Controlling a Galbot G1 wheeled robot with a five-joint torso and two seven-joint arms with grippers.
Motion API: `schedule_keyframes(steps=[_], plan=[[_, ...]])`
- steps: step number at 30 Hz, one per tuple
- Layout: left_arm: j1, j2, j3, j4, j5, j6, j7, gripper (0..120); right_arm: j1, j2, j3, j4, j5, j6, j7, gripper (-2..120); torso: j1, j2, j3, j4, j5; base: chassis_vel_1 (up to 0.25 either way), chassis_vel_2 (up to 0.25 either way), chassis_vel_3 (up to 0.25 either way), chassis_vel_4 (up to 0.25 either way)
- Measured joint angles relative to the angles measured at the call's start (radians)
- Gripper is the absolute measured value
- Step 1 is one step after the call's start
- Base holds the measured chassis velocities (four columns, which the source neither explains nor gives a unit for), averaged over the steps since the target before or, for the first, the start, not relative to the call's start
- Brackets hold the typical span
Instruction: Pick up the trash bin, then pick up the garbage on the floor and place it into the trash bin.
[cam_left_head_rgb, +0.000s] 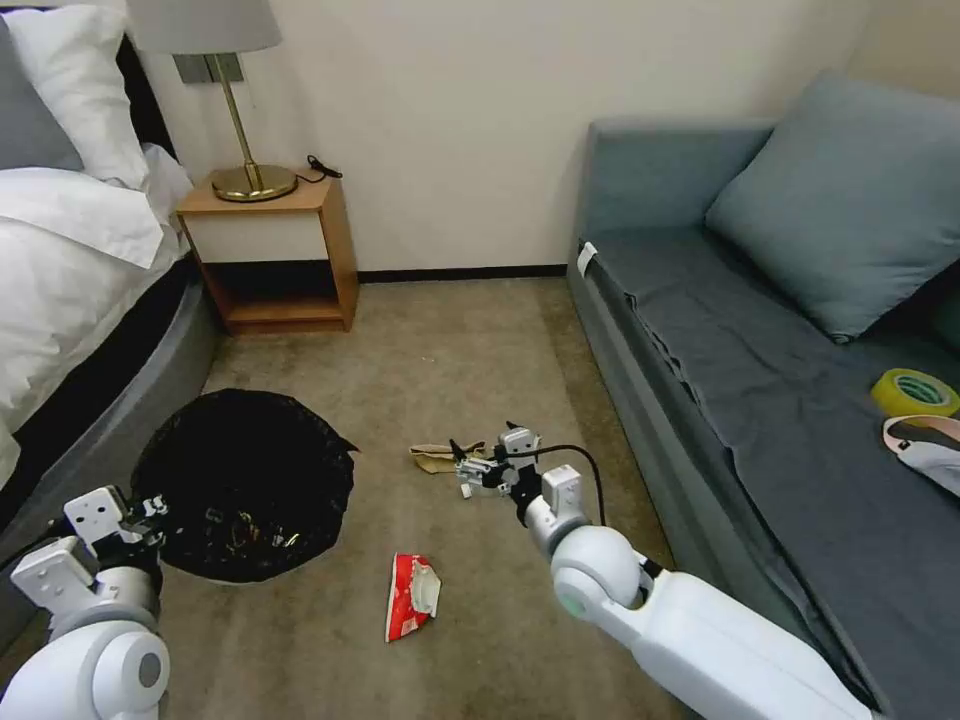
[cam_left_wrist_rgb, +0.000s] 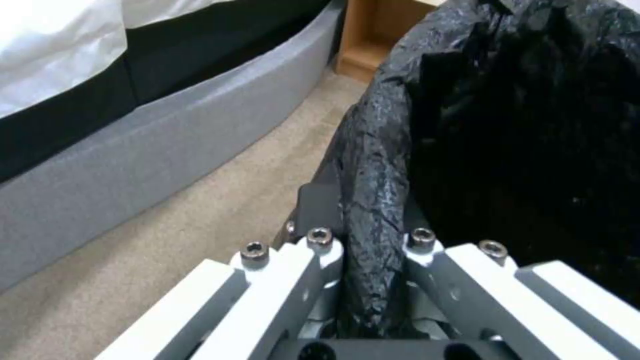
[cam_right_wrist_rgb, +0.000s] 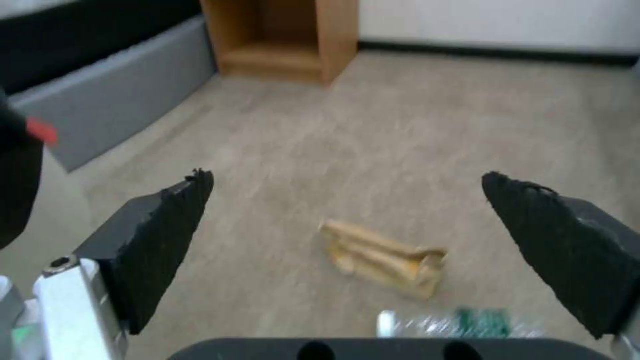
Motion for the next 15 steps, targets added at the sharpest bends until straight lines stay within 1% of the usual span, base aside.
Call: schedule_keyframes(steps=[2, 3, 5, 7, 8, 11, 12, 15], plan=[[0.0, 0.0, 0.0, 0.002, 0.0, 0.0, 0.001, 4, 0.036, 0.023, -0.037, -0.025, 0.066, -0.034, 0.021, 100, 0.0, 0.0, 0.0, 0.0, -0.0001, 0.0, 0.0, 0.0, 0.0], [0.0, 0.0, 0.0, 0.002, 0.0, 0.0, 0.001, 4, 0.036, 0.023, -0.037, -0.025, 0.066, -0.034, 0.021, 100, 0.0, 0.0, 0.0, 0.0, -0.0001, 0.0, 0.0, 0.0, 0.0], [0.0, 0.0, -0.001, 0.003, 0.0, 0.0, 0.001, 4, 0.058, 0.04, -0.064, -0.048, 0.106, -0.052, 0.033, 100, 0.0, 0.0, 0.0, 0.0001, 0.0, 0.0, 0.0, 0.0, 0.0], [0.0, -0.001, -0.003, 0.006, 0.0, 0.0, 0.002, 4, 0.096, 0.062, -0.109, -0.082, 0.174, -0.101, 0.039, 100, 0.0, 0.0, 0.0, 0.0002, 0.0, 0.0, 0.0, 0.0, 0.0], [0.0, -0.001, -0.003, 0.006, 0.0, 0.0, 0.002, 4, 0.096, 0.062, -0.109, -0.082, 0.174, -0.101, 0.039, 100, 0.0, 0.0, 0.0, 0.0002, 0.0, 0.0, 0.0, 0.0, 0.0], [0.0, -0.001, -0.004, 0.006, 0.0, 0.0, 0.003, 4, 0.128, 0.079, -0.155, -0.109, 0.264, -0.179, 0.053, 100, 0.0, 0.0, 0.0, 0.0, -0.0001, 0.0, 0.0, 0.0, 0.0], [0.0, -0.001, -0.004, 0.006, 0.0, 0.0, 0.003, 4, 0.128, 0.079, -0.155, -0.109, 0.264, -0.179, 0.053, 100, 0.0, 0.0, 0.0, 0.0, -0.0001, 0.0, 0.0, 0.0, 0.0], [0.0, -0.002, -0.005, 0.008, 0.0, -0.001, 0.003, 4, 0.142, 0.09, -0.187, -0.129, 0.309, -0.224, 0.06, 100, 0.0, 0.0, 0.0, 0.0, 0.0, 0.0, 0.0, 0.0, 0.0]])
